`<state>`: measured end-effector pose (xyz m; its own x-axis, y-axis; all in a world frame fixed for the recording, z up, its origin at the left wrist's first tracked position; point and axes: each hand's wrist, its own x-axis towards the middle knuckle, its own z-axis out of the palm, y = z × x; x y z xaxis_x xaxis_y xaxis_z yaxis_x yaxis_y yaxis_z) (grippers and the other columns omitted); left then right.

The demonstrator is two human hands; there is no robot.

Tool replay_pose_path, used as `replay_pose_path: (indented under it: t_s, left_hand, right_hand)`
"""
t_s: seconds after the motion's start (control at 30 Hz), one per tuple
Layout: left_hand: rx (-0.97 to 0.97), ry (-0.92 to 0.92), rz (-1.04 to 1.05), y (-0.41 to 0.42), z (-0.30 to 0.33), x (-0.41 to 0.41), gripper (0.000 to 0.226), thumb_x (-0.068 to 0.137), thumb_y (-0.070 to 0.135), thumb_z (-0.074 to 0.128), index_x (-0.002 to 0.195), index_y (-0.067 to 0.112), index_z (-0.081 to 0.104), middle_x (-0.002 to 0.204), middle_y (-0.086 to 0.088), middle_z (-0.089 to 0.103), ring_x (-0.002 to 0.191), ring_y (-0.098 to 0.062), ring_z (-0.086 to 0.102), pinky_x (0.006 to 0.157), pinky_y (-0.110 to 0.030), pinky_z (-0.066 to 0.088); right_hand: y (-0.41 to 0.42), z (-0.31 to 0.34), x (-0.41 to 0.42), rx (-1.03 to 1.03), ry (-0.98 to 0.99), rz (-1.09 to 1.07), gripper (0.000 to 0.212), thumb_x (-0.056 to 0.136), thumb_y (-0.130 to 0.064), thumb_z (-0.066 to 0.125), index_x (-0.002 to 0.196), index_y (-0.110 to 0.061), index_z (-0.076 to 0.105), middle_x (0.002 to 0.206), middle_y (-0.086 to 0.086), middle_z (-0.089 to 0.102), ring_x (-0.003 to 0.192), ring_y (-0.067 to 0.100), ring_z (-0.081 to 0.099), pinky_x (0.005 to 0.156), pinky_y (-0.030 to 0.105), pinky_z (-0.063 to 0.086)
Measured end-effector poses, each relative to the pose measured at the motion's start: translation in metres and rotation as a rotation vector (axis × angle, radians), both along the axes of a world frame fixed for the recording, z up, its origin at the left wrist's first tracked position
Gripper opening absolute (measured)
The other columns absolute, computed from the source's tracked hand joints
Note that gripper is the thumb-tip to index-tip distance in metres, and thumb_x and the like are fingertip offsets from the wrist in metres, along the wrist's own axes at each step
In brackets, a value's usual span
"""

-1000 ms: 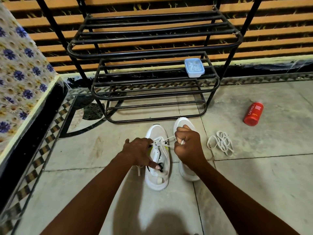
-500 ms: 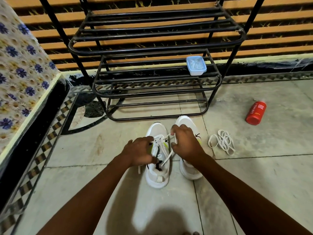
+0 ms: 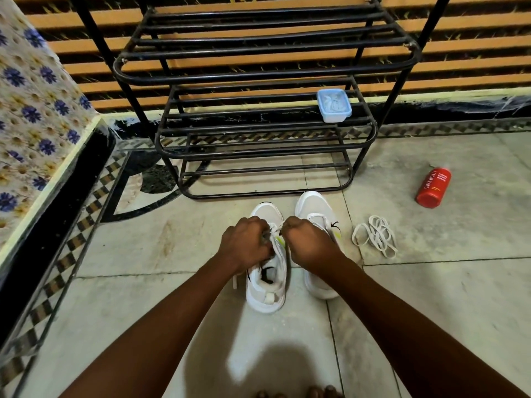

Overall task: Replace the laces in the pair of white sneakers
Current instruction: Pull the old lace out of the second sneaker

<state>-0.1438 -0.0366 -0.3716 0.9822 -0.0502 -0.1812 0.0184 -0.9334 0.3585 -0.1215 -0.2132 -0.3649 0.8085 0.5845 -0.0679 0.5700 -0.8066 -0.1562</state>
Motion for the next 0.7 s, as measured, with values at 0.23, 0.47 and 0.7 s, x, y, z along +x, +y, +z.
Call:
replay_pose_path:
  t_s: [0.23,0.47,0.7]
  left_hand:
    - [0.003,0.044,0.168,-0.012,0.004,0.019,0.029,0.082,0.024,0.069,0.110,0.029,0.072,0.120,0.001,0.068,0.114,-0.027,0.064,0.083,-0.032,0.048]
    - [0.056,-0.008,0.181,-0.019,-0.003,0.022,0.018,0.090,0.023,0.062,0.105,0.025,0.072,0.114,-0.001,0.068,0.107,-0.029,0.066,0.078,-0.031,0.043]
    - [-0.032,-0.077,0.145,-0.007,-0.010,0.020,0.011,0.089,0.031,0.061,0.086,0.026,0.070,0.093,-0.005,0.073,0.090,-0.035,0.068,0.080,-0.039,0.056]
  right_hand:
    - [0.001,-0.027,-0.031,0.511,0.062,-0.125,0.029,0.074,-0.009,0.041,0.090,0.001,0.063,0.089,0.018,0.058,0.083,0.037,0.059,0.080,0.042,0.052]
    - [0.019,-0.042,-0.049,0.438,0.097,-0.205,0.050,0.074,-0.023,0.043,0.116,-0.002,0.059,0.118,0.017,0.056,0.104,0.039,0.058,0.095,0.046,0.050]
    - [0.026,-0.055,-0.047,0.443,0.088,-0.289,0.059,0.077,-0.021,0.037,0.128,0.000,0.059,0.130,0.021,0.055,0.116,0.042,0.058,0.104,0.048,0.049]
